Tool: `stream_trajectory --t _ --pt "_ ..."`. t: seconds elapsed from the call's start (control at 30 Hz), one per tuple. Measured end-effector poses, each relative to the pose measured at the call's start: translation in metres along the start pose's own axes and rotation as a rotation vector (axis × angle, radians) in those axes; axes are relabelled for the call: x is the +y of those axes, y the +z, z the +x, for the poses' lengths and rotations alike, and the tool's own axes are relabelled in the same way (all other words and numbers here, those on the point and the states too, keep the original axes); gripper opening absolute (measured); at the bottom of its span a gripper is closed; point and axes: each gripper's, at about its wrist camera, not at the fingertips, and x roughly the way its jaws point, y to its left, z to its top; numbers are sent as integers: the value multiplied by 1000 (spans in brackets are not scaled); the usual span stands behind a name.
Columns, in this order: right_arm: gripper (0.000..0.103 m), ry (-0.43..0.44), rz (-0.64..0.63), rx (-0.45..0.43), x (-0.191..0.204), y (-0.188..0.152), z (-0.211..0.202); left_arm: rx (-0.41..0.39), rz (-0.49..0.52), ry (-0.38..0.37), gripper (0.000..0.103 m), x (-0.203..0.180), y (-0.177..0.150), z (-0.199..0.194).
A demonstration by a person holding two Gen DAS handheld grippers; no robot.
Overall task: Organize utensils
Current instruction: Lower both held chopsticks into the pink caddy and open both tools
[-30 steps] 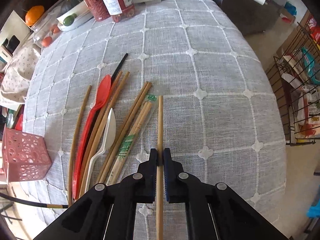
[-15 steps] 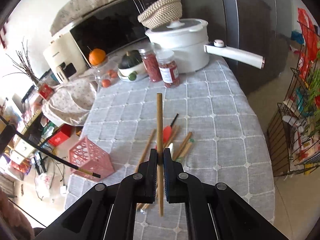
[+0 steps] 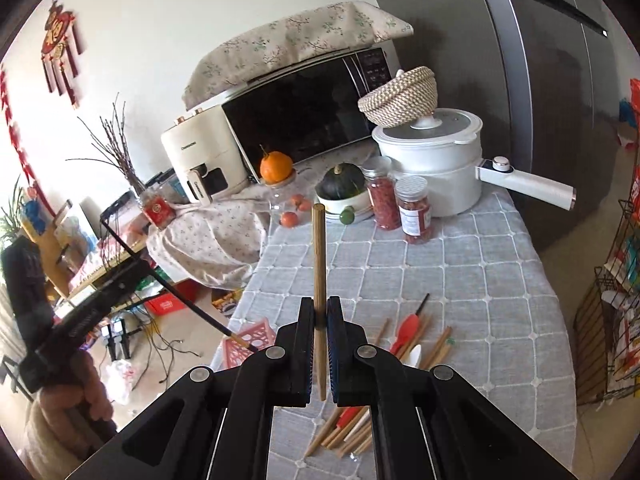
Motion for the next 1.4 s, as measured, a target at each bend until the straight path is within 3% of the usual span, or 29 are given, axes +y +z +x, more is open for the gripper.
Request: stream_trajectory --t 0.1,0.33,0.63,0.7,0.77,0.83,0.97,1.13,1.4 --pt "6 41 1 -12 7 2 0 65 -33 -1 6 9 -6 18" --pt "6 127 24 -61 17 10 6 134 -32 6 6 12 -14 41" --pt "6 152 20 -56 32 11 43 112 -7 -18 7 8 -15 46" --pt "6 150 19 -34 33 10 54 116 -8 -15 16 9 -14 45" --pt "6 151 19 -5 34 7 66 120 -8 12 36 11 -14 44" --pt "6 148 17 25 35 5 78 123 -7 30 47 13 -14 41" --pt "6 154 32 88 35 -1 102 142 -31 33 61 22 -16 35" --pt "6 162 63 145 32 -7 124 159 -47 26 66 32 -20 31" --pt "9 160 79 191 29 -14 140 108 -42 30 78 34 -17 21"
